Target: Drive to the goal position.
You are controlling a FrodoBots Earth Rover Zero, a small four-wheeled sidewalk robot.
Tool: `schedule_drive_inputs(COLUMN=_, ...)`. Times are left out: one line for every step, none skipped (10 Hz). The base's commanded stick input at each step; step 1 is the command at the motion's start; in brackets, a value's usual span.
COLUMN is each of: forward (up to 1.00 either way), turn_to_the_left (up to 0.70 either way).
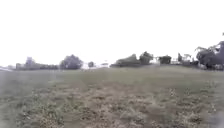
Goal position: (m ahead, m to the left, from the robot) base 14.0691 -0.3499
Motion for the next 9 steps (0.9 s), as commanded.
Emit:
schedule_drive_inputs(forward=0.5, turn_to_the_left=0.0)
schedule_drive_inputs(forward=0.5, turn_to_the_left=0.0)
schedule_drive_inputs(forward=0.5, turn_to_the_left=0.0)
schedule_drive_inputs(forward=0.5, turn_to_the_left=0.0)
schedule_drive_inputs(forward=0.5, turn_to_the_left=0.0)
schedule_drive_inputs(forward=0.5, turn_to_the_left=0.0)
schedule_drive_inputs(forward=0.5, turn_to_the_left=0.0)
schedule_drive_inputs(forward=0.5, turn_to_the_left=0.0)
schedule_drive_inputs(forward=0.5, turn_to_the_left=0.0)
